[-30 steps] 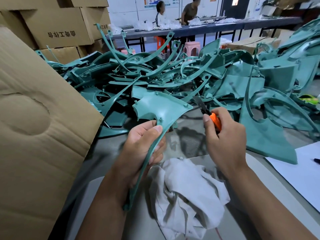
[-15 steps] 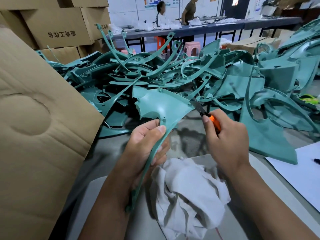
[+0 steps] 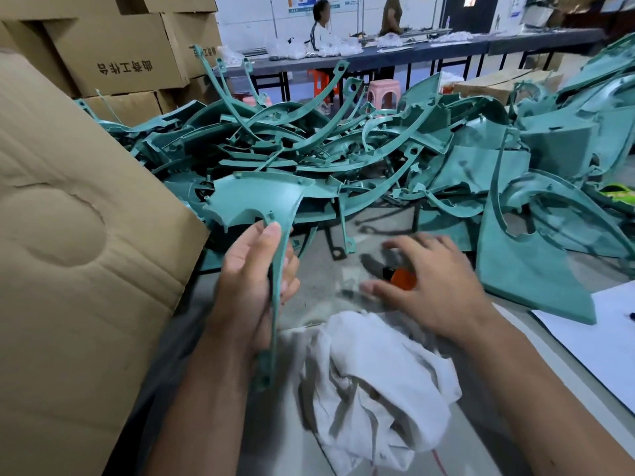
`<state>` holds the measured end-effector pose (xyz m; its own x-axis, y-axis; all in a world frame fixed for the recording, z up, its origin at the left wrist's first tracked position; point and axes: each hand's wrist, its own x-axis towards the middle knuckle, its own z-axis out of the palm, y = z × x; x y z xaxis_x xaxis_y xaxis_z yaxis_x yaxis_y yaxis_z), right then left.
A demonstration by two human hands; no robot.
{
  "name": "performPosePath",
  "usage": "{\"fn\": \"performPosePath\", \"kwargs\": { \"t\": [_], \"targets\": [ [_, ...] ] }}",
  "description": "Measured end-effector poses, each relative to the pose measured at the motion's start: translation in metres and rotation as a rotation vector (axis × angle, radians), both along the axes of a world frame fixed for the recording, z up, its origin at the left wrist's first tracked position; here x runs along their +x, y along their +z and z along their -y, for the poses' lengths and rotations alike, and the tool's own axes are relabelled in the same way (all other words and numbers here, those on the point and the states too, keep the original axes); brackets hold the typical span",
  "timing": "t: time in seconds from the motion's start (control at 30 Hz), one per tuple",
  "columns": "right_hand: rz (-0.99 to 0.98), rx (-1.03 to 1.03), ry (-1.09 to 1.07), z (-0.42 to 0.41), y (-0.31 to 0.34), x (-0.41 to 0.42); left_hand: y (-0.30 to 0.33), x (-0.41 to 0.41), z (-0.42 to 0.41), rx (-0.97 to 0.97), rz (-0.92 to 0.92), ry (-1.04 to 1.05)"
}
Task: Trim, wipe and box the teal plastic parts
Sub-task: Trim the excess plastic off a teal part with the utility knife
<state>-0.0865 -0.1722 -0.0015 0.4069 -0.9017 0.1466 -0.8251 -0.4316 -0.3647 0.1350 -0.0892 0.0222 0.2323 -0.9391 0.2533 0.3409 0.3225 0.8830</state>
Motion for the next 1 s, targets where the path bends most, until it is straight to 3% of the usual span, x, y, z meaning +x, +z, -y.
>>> {"fn": "performPosePath", "kwargs": {
  "t": [0.1, 0.17, 0.23, 0.33, 0.5, 0.63, 0.7, 0.8, 0.9, 1.0],
  "targets": [
    [0.189, 0.308, 0.493, -0.014, 0.013, 0.003, -0.008, -0.001, 0.002, -0.001, 0.293, 0.170],
    [0.195, 0.327, 0.649, -0.022, 0.014, 0.007, -0.012, -0.003, 0.004, -0.058, 0.432, 0.213],
    [0.192, 0.217, 0.686, -0.027, 0.016, 0.011, -0.016, -0.004, 0.008, -0.105, 0.523, 0.233],
    [0.147, 0.217, 0.741, -0.030, 0.020, 0.012, -0.020, -0.004, 0.010, -0.116, 0.630, 0.310],
    [-0.067, 0.074, 0.708, -0.039, 0.010, 0.024, -0.018, 0.001, 0.012, -0.127, 0.667, 0.439],
    [0.072, 0.031, 0.601, -0.029, 0.003, 0.029, -0.018, 0.002, 0.011, -0.135, 0.618, 0.466],
    [0.208, -0.016, 0.452, -0.024, 0.001, 0.024, -0.017, 0.001, 0.011, -0.128, 0.592, 0.475],
    [0.615, -0.029, 0.266, -0.022, 0.004, 0.016, -0.016, -0.001, 0.009, -0.120, 0.571, 0.480],
    [1.114, 0.049, 0.064, -0.013, 0.010, 0.010, -0.015, -0.003, 0.010, -0.086, 0.495, 0.488],
    [1.424, 0.264, -0.086, -0.006, 0.011, 0.007, -0.013, -0.002, 0.009, -0.045, 0.389, 0.484]
  ]
}}
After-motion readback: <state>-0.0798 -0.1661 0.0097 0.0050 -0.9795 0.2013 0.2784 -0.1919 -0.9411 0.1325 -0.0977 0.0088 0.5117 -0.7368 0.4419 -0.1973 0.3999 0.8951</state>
